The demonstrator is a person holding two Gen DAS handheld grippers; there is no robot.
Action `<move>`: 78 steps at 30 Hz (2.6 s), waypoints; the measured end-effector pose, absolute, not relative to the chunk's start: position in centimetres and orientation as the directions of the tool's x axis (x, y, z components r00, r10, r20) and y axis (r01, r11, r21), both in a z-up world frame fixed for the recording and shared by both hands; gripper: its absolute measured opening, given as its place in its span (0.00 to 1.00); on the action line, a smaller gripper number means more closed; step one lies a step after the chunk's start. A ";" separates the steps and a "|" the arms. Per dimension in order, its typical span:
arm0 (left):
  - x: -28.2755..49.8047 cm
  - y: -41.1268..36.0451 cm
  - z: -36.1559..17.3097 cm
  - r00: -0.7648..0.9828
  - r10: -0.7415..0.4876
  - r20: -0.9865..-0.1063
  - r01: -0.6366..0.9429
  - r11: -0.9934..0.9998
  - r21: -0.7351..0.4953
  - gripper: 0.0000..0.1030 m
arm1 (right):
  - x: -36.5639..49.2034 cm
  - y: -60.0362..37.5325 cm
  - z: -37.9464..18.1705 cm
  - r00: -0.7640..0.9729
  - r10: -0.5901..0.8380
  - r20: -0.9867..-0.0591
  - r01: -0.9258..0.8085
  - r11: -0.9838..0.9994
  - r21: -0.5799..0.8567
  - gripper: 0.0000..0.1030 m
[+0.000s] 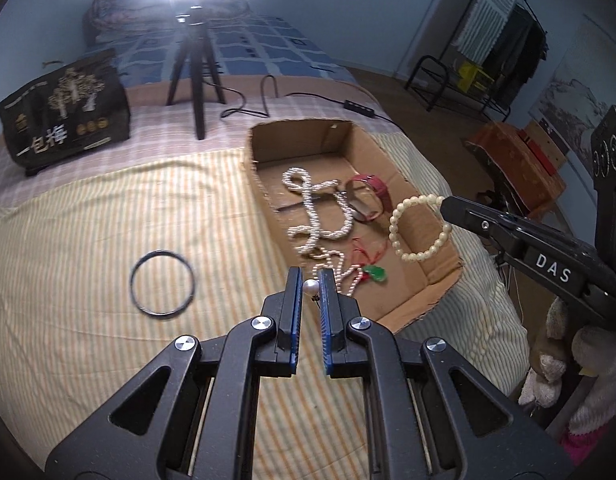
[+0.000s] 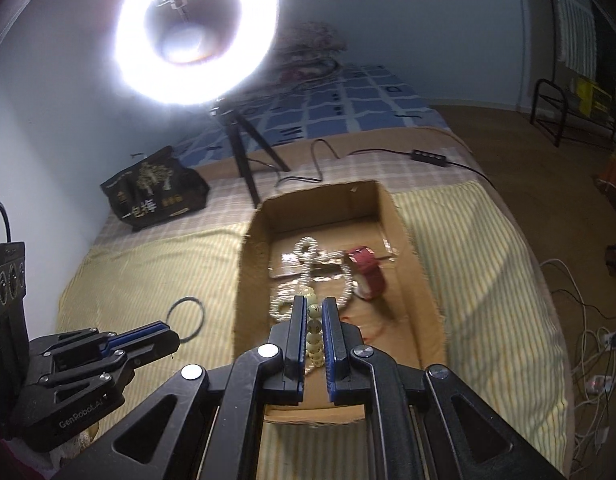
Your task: Organize jewelry
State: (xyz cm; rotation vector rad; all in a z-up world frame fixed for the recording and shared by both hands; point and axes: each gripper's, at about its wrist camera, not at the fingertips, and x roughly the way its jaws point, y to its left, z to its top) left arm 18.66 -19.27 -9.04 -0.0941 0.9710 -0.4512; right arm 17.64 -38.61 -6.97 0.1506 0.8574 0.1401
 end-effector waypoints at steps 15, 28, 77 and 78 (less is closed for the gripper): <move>18.7 -23.1 -10.2 0.461 -0.413 -0.786 0.372 0.894 -0.251 0.06 | 18.0 -42.3 -8.7 0.622 0.147 -0.769 0.000 0.982 0.187 0.05; 18.7 -24.3 -10.7 0.458 -0.408 -0.789 0.394 0.890 -0.231 0.06 | 18.2 -43.1 -10.1 0.595 0.146 -0.791 0.023 0.980 0.198 0.05; 17.8 -20.1 -9.4 0.527 -0.345 -0.777 0.344 0.922 -0.175 0.56 | 17.3 -41.6 -7.9 0.692 -0.032 -0.721 0.134 0.987 0.085 1.00; 17.7 -19.8 -9.3 0.530 -0.341 -0.776 0.346 0.923 -0.169 0.56 | 17.1 -41.5 -7.8 0.701 -0.039 -0.712 0.134 0.988 0.078 1.00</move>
